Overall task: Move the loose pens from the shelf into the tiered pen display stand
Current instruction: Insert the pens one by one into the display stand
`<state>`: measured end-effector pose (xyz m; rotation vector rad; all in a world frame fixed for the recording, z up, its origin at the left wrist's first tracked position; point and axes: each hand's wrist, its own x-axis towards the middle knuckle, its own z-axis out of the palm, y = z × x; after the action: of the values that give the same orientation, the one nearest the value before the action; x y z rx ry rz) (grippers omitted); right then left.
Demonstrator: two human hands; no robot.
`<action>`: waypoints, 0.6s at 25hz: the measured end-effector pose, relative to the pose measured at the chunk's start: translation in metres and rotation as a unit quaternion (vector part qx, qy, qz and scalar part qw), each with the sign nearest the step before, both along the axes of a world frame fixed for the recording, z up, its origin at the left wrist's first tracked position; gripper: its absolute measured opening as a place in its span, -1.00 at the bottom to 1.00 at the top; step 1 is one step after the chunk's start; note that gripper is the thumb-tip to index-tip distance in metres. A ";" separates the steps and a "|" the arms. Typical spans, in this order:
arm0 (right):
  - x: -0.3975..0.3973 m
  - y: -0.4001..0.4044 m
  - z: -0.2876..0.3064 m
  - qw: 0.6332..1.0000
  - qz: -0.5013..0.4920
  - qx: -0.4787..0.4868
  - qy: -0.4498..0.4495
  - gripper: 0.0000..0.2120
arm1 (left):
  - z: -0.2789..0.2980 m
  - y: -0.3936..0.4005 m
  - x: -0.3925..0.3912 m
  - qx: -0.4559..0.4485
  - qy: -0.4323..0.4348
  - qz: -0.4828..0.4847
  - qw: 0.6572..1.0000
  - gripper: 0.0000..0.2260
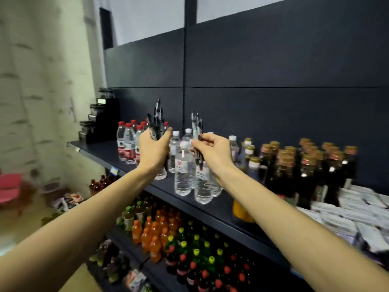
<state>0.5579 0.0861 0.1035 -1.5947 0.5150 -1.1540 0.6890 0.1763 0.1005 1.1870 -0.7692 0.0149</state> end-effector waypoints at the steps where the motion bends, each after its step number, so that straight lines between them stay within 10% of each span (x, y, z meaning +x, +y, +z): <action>1: 0.032 0.006 -0.004 1.000 0.017 -0.017 0.007 -0.85 | -0.011 0.010 0.028 0.014 0.005 0.015 1.000 -0.78; 15: 0.446 0.002 -0.032 0.976 0.214 -0.015 0.044 -0.62 | -0.055 0.041 0.404 0.095 0.074 0.173 0.978 -0.72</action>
<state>1.0040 0.0886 0.0719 -1.6859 0.1937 -0.7707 1.0929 0.2168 0.0458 1.4765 -0.4325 0.1414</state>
